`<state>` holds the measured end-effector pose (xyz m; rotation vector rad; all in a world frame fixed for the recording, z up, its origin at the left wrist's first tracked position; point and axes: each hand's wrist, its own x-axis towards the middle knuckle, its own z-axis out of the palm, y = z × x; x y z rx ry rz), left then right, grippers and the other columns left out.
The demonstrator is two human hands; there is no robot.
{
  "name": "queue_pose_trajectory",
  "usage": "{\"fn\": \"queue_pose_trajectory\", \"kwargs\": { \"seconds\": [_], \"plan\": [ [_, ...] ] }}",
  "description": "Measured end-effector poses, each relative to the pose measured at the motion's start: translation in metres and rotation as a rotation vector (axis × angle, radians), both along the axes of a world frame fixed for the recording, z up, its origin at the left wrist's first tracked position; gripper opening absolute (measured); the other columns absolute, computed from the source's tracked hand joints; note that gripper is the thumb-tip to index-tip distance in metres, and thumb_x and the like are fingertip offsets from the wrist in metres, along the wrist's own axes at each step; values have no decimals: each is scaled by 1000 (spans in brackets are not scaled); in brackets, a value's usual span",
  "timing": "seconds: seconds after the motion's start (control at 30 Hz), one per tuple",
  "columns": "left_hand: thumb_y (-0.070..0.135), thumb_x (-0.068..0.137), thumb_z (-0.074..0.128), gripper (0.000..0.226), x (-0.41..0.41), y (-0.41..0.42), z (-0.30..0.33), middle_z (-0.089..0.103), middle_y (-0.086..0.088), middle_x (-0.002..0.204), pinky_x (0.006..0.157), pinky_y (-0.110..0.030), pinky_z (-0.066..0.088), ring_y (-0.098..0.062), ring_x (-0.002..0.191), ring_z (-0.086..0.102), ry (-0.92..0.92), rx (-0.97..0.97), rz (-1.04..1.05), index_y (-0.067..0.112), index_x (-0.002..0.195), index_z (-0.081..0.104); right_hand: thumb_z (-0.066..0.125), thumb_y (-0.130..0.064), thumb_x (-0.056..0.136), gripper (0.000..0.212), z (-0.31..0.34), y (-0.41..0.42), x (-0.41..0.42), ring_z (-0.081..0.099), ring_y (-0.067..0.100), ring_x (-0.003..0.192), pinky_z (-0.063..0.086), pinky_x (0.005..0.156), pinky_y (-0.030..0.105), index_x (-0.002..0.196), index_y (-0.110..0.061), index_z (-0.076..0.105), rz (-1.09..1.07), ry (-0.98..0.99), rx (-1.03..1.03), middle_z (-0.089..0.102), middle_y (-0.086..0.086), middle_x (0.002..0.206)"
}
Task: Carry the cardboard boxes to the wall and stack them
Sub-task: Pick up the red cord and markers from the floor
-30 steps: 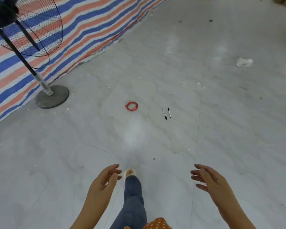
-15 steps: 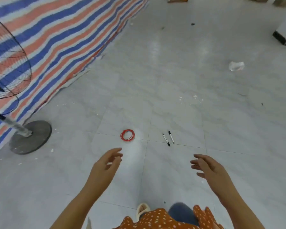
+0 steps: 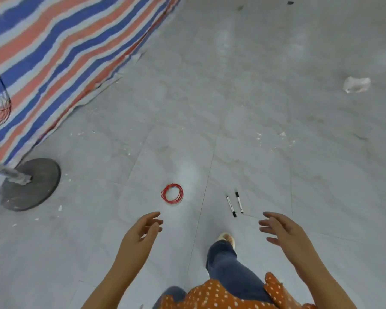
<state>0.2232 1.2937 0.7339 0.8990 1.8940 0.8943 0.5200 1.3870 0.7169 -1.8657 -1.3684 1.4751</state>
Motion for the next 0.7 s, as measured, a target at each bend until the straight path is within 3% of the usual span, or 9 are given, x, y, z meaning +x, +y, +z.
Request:
{"fn": "queue_pose_trajectory", "kwargs": {
  "seconds": [0.13, 0.23, 0.37, 0.47, 0.6, 0.7],
  "plan": [
    [15, 97, 48, 26, -12, 79, -23, 65, 13, 105, 88, -20, 47, -7, 99, 63, 9, -61, -50, 36, 109, 56, 41, -22, 101, 23, -23, 87, -12, 64, 11, 95, 50, 83, 25, 116, -20, 57, 84, -46, -75, 66, -1, 104],
    [16, 97, 47, 23, -29, 139, -82, 64, 13, 105, 91, -24, 49, -8, 99, 63, -24, -165, -88, 26, 117, 56, 43, -21, 100, 22, -79, 145, -25, 65, 11, 95, 51, 84, 29, 115, -20, 59, 122, -93, -140, 68, -4, 101],
    [19, 97, 49, 20, -53, 217, -228, 62, 10, 102, 95, -29, 49, -6, 95, 59, 12, -305, -226, 29, 114, 54, 44, -23, 99, 19, -218, 210, -51, 65, 13, 96, 50, 92, 38, 107, -27, 61, 180, -177, -218, 69, -6, 98],
    [20, 97, 50, 29, -70, 265, -354, 57, 7, 102, 77, -16, 42, -7, 88, 55, 123, -374, -429, 21, 125, 55, 45, -21, 97, 19, -345, 244, -66, 64, 21, 95, 50, 90, 39, 90, -33, 59, 185, -217, -282, 68, 1, 98],
    [18, 97, 49, 31, -93, 311, -503, 59, 4, 98, 73, -11, 40, 2, 83, 56, 181, -451, -606, 9, 126, 56, 46, -20, 96, 19, -501, 263, -70, 64, 29, 92, 50, 72, 33, 104, -20, 63, 144, -259, -320, 67, 8, 102],
    [19, 98, 48, 30, -116, 322, -595, 61, -11, 120, 93, -30, 40, -24, 111, 56, 255, -562, -651, 4, 121, 58, 48, -22, 96, 29, -597, 268, -67, 58, 25, 102, 44, 68, 28, 123, -18, 56, 208, -362, -344, 61, 7, 118]
  ]
}}
